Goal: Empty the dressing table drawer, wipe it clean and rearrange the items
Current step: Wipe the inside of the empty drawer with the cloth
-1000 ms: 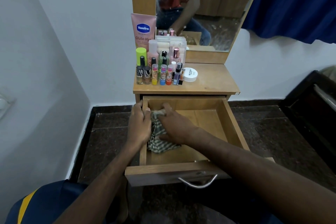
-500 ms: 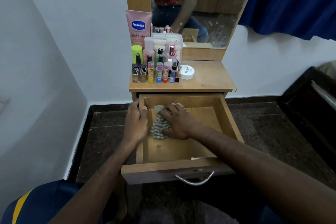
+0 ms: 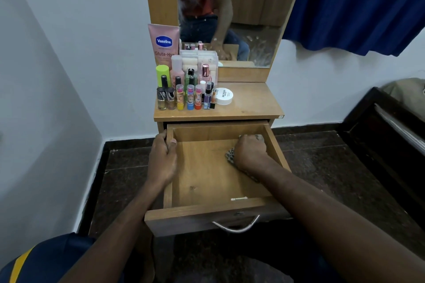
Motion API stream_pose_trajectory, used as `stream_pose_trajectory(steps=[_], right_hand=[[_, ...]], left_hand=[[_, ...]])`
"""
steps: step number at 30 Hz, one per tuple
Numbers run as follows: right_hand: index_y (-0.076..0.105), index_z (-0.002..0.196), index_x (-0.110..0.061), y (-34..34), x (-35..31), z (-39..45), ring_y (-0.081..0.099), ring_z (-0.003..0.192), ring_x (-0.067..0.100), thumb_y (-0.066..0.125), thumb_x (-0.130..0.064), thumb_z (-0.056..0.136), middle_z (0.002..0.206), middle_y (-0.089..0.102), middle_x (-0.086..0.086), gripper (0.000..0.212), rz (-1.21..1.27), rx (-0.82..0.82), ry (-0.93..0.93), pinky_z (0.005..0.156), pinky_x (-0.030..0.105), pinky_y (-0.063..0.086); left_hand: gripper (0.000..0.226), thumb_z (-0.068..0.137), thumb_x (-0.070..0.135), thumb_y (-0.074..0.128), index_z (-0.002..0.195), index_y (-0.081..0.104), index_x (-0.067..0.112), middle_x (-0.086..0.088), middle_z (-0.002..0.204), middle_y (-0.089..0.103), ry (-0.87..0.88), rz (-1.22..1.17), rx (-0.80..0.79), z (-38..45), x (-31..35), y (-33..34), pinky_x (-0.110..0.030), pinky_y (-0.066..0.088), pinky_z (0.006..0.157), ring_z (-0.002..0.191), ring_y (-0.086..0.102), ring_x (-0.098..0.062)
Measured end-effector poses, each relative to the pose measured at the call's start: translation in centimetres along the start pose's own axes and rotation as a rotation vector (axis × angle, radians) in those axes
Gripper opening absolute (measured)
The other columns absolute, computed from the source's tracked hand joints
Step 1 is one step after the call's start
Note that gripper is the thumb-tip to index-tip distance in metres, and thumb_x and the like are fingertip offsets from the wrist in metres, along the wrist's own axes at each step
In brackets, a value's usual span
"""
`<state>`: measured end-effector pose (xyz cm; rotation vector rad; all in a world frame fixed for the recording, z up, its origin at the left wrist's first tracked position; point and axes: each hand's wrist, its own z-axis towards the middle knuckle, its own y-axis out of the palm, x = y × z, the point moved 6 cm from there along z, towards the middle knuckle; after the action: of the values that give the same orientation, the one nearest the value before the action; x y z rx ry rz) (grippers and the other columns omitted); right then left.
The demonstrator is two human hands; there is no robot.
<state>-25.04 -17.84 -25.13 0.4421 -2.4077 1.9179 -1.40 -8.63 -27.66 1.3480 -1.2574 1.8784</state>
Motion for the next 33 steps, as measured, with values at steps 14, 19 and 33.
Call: stream_pose_trajectory(steps=[14,19,33], right_hand=[[0.065,0.13,-0.002,0.8,-0.8,0.8,0.073,0.096,0.027,0.068,-0.025,0.099,0.115,0.071,0.017,0.039,-0.191,-0.122,0.098,0.059,0.036,0.059],[0.075,0.1,-0.014,0.8,-1.4,1.6,0.058,0.06,0.013,0.065,-0.021,0.1,0.085,0.068,0.001,0.012,-0.341,-0.143,0.025,0.043,0.028,0.036],[0.073,0.093,0.0,0.9,1.5,-4.6,0.073,0.069,0.021,0.074,-0.008,0.09,0.073,0.071,0.003,0.008,-0.255,-0.562,-0.33,0.073,0.036,0.066]], left_hand=[[0.04,0.113,0.031,0.042,0.151,0.045,0.016,-0.003,0.143,0.054,0.002,0.013,0.033,0.3,0.1,0.3,-0.036,0.045,0.101,0.125,0.054,-0.015],[0.041,0.113,0.03,0.042,0.152,0.044,0.017,-0.002,0.145,0.054,0.022,0.008,0.014,-0.1,0.4,0.0,-0.034,0.042,0.101,0.124,0.049,-0.01],[0.039,0.114,0.032,0.04,0.15,0.048,0.018,-0.001,0.141,0.058,-0.034,-0.048,0.038,-0.4,0.7,-0.1,-0.041,0.049,0.104,0.125,0.057,-0.019]])
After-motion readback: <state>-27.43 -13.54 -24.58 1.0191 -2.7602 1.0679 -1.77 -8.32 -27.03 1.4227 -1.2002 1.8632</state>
